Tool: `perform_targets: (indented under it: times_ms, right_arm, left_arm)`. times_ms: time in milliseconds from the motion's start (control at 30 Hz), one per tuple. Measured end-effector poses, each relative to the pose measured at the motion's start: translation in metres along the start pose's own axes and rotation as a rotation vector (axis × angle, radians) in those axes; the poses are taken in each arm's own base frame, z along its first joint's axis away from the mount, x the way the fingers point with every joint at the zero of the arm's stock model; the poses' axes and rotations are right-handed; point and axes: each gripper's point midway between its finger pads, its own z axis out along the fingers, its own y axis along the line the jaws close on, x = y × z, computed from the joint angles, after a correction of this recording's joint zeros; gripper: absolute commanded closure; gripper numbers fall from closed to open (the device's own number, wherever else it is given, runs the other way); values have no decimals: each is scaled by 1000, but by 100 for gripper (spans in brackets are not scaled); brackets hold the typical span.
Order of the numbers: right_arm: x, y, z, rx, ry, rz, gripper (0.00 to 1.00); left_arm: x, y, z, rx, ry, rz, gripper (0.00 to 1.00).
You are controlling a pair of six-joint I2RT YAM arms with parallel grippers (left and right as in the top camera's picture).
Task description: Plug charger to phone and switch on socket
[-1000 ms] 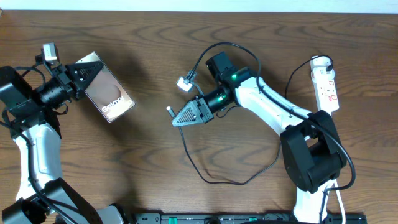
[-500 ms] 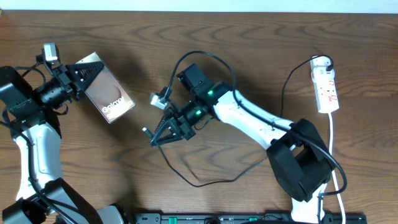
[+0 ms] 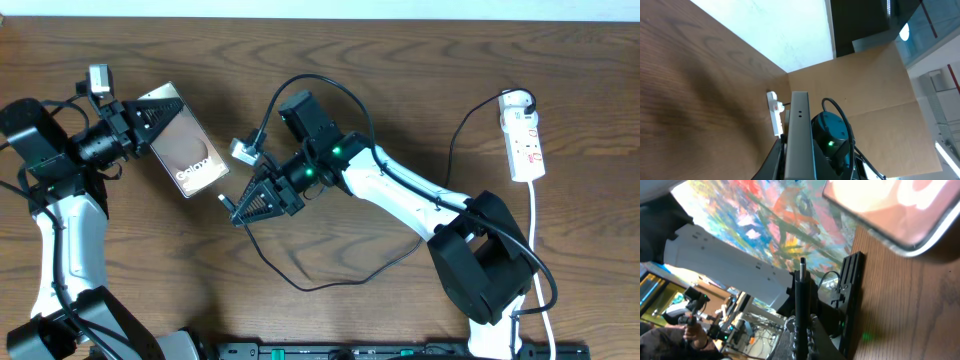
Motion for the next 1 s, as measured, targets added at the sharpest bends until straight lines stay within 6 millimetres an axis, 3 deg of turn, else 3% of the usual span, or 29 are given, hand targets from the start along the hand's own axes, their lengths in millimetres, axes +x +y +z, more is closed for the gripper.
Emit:
perform_targets:
  times_ms: [400, 633, 1000]
  right_arm:
    - [-7, -8, 0, 47, -15, 114, 99]
    - [-19, -7, 0, 52, -31, 72, 99]
    - [-20, -9, -1, 65, -39, 109, 99]
  left_arm:
    - [-4, -8, 0, 11, -4, 72, 93]
    - [-5, -11, 0, 19, 0, 66, 92]
    - [-5, -12, 0, 19, 0, 38, 92]
